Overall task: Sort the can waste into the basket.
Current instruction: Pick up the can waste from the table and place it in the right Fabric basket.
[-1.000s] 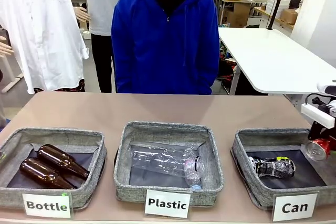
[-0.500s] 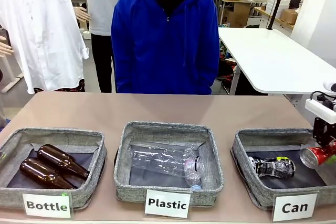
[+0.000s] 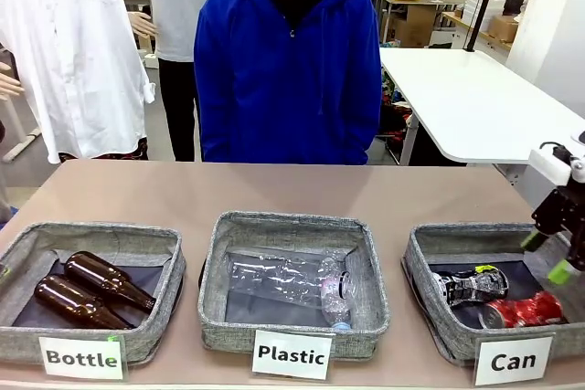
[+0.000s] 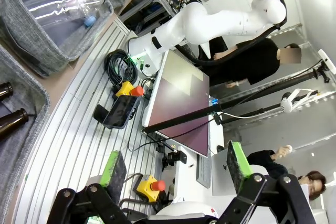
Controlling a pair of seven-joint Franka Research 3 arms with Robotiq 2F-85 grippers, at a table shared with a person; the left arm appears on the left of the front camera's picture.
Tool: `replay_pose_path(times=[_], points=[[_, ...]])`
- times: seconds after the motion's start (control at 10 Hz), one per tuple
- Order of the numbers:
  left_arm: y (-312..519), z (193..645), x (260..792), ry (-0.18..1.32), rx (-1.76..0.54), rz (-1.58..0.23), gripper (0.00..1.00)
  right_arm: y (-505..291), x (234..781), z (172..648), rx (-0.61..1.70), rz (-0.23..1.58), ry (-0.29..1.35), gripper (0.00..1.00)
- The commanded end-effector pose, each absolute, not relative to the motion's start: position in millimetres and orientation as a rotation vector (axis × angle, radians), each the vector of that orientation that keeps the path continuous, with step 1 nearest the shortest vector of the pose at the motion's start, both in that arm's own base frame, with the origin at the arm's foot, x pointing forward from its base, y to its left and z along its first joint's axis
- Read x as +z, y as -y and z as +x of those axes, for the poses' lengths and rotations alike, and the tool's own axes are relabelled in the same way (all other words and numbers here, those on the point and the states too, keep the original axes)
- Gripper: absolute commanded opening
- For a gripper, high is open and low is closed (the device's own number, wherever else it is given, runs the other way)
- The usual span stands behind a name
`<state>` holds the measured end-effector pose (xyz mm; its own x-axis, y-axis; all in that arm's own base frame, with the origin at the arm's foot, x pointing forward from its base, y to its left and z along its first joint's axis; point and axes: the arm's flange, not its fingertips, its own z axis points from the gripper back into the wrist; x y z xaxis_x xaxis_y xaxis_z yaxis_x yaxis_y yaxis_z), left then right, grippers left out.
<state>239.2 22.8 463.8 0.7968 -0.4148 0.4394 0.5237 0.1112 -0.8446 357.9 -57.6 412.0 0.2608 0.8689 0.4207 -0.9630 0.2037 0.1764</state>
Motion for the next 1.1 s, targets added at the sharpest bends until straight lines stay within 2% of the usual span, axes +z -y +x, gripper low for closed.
replay_pose_path(times=[0.0, 0.1, 0.4, 0.5, 0.6, 0.8, 1.0], points=[[-26, 235, 462, 0.092, -0.694, -1.288, 1.00, 56, 423, 371, 0.953, 0.624, 0.376, 1.00], [-26, 235, 462, 0.092, -0.694, -1.288, 1.00, 60, 430, 380, 0.561, 0.775, 0.403, 1.00], [-26, 235, 462, 0.092, -0.694, -1.288, 1.00, 63, 451, 405, -0.012, 1.156, 0.225, 1.00], [-26, 235, 462, 0.092, -0.694, -1.288, 1.00, 63, 456, 413, -0.150, 1.270, 0.094, 1.00], [-26, 235, 462, 0.092, -0.694, -1.288, 1.00, 63, 457, 419, -0.257, 1.335, 0.055, 1.00], [-26, 235, 462, 0.092, -0.694, -1.288, 1.00, 68, 453, 426, -0.484, 1.442, 0.090, 1.00], [-26, 235, 462, 0.092, -0.694, -1.288, 1.00, 69, 450, 429, -0.546, 1.480, 0.078, 1.00]])
